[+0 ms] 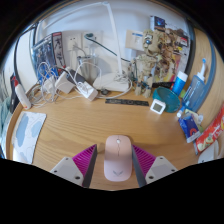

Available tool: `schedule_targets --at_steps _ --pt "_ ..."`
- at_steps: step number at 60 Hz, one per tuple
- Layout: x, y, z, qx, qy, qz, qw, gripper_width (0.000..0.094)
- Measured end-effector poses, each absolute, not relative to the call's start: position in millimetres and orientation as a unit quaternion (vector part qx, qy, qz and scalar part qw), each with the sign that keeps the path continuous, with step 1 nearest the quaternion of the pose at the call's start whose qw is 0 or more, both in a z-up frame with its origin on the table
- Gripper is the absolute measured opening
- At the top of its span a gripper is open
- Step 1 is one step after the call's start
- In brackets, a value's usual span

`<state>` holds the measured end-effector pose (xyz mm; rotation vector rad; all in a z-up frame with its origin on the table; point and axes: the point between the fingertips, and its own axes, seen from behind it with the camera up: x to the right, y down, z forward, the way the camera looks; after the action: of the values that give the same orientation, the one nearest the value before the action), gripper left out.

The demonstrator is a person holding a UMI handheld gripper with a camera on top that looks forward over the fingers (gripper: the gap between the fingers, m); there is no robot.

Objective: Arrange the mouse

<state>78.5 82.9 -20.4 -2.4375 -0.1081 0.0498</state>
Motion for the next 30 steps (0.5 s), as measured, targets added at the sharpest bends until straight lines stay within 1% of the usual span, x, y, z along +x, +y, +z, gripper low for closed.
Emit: schedule_targets --at_steps 5,6,7,9,12,15,16,17,18,25,30 --pt "72.5 84.8 -20.1 -0.937 -0.050 0.023 0.344 0.0586" --pt "71.3 84.7 -20.5 -0.937 -0.050 0.025 0.343 0.0597" --pt "70.2 85.4 -21.1 -0.937 -0.049 0.028 0.344 0.0563" --pt "68.3 84.9 -21.4 -0.938 -0.045 0.033 0.343 0.0460" --pt "68.6 84.4 -21.2 -0.937 -0.046 0.030 0.344 0.0449" --pt "67.4 83.4 -21.5 -0.938 -0.052 0.027 0.342 0.0415" --pt "67.2 83.8 -22.6 -0.938 -0.055 0.026 0.342 0.0459" --pt "66.6 83.4 -22.3 -0.938 -0.056 0.026 0.340 0.0390" --pt "66.0 83.1 -22.3 -0.939 -0.056 0.027 0.339 0.0386" --pt "65.6 82.9 -23.6 -0.944 -0.058 0.028 0.325 0.0257" --pt "66.6 82.5 -23.6 -0.948 -0.045 0.019 0.316 0.0251"
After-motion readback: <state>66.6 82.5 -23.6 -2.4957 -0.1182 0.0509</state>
